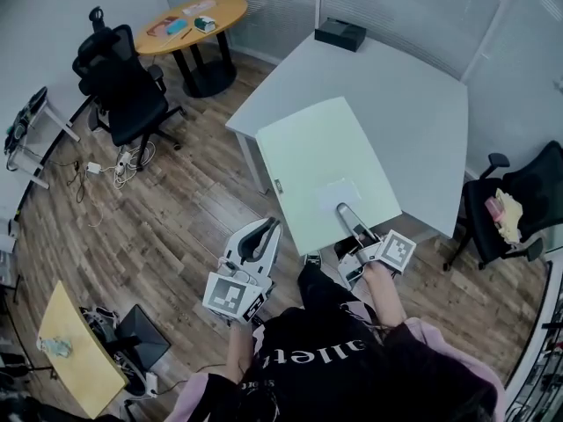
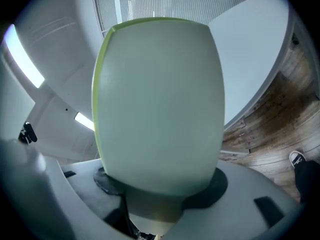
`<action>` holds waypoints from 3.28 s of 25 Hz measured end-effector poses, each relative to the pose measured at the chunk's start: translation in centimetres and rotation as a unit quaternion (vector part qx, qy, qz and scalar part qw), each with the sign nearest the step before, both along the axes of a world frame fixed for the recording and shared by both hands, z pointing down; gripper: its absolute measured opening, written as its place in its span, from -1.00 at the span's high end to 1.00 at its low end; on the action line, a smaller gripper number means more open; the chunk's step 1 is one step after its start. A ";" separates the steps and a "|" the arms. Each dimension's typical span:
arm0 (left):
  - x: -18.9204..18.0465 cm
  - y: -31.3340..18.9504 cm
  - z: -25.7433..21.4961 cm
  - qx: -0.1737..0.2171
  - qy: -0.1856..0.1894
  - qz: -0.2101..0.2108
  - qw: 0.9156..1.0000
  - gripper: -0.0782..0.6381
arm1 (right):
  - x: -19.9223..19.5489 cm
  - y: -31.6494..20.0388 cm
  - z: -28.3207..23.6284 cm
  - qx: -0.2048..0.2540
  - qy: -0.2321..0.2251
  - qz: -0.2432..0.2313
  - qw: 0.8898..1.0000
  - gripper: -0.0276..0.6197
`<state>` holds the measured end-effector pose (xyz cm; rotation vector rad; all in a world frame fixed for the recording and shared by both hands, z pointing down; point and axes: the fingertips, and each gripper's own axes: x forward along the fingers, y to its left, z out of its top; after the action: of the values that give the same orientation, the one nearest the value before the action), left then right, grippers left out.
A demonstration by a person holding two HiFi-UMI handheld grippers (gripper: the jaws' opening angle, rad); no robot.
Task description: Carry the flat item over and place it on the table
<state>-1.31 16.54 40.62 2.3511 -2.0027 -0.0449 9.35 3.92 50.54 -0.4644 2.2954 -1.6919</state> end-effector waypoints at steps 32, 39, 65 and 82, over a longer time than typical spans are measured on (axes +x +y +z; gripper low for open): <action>-9.3 -26.6 1.2 -0.057 -0.028 -0.017 0.998 0.64 | -9.8 -24.4 5.7 -0.067 0.030 -0.018 0.997 0.05; -10.7 -30.6 2.1 -0.061 -0.034 0.022 0.997 0.64 | -10.7 -26.4 6.9 -0.084 0.032 0.013 0.996 0.05; -26.9 -45.2 13.2 -0.166 -0.104 0.173 0.965 0.19 | -27.7 -43.1 14.8 -0.192 0.035 0.148 0.970 0.05; -27.5 -50.2 25.5 -0.276 -0.147 0.220 0.924 -0.01 | -29.9 -46.6 18.4 -0.228 0.026 0.198 0.953 -0.04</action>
<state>-28.82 -33.68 66.15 2.4255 -1.2677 0.8154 -20.51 -42.70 68.95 -0.9948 1.6707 -1.9917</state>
